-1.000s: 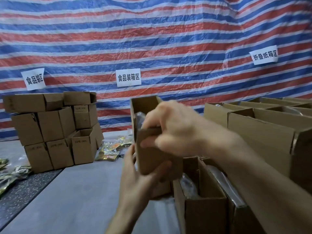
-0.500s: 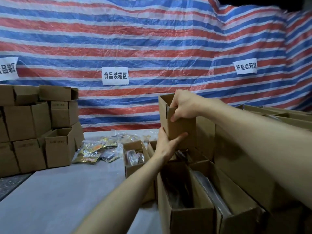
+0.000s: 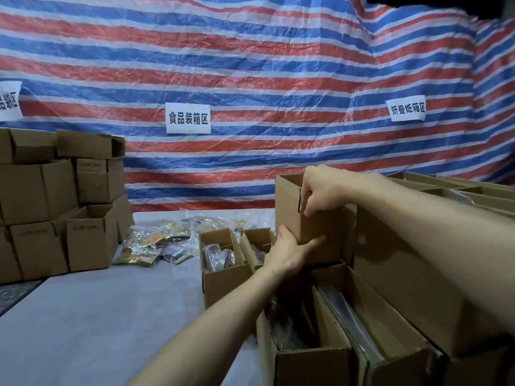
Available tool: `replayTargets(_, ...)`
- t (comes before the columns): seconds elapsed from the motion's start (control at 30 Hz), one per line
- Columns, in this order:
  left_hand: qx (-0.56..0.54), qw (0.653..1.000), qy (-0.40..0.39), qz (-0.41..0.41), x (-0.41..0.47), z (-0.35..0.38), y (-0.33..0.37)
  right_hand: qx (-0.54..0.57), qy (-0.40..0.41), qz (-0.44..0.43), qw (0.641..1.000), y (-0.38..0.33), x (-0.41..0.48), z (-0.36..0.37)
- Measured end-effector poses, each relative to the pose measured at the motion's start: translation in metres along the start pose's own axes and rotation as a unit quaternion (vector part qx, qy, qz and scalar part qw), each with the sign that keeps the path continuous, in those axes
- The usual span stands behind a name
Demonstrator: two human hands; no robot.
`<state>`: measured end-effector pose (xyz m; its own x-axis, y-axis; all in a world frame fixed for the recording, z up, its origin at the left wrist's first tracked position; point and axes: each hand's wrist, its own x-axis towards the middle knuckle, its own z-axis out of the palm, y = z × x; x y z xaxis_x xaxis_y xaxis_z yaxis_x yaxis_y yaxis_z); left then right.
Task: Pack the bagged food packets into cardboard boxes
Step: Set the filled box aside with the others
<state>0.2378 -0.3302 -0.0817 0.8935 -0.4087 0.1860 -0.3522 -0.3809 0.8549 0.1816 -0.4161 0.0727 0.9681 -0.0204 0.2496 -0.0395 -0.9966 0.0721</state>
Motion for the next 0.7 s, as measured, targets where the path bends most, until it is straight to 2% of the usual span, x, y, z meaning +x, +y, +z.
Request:
replayTargets(0.13,0.007,1.0,-0.024,-0.015,-0.002,-0.013,0.009,0.008,-0.026,0.002,1.0,-0.001,0.002,-0.008)
replayTargets(0.23,-0.004,0.999,-0.041,-0.001,-0.008,-0.017,0.012,0.004,-0.031,0.036,0.999,-0.003,0.003,-0.008)
replayTargets(0.3,-0.009,0.999,-0.041,0.018,-0.013,-0.022,0.01,-0.029,0.006,0.075,0.997,-0.007,0.002,-0.006)
replayTargets(0.43,-0.019,0.997,-0.024,0.065,-0.03,-0.046,-0.003,-0.082,0.161,0.152,0.972,-0.027,0.0,-0.011)
replayTargets(0.53,-0.008,0.995,0.032,0.093,-0.045,-0.071,-0.014,-0.075,0.222,0.145,0.961,-0.05,0.003,-0.021)
replayTargets(0.7,-0.031,0.974,0.161,0.159,-0.073,-0.124,-0.034,0.025,0.181,0.063,0.981,-0.108,0.018,-0.027)
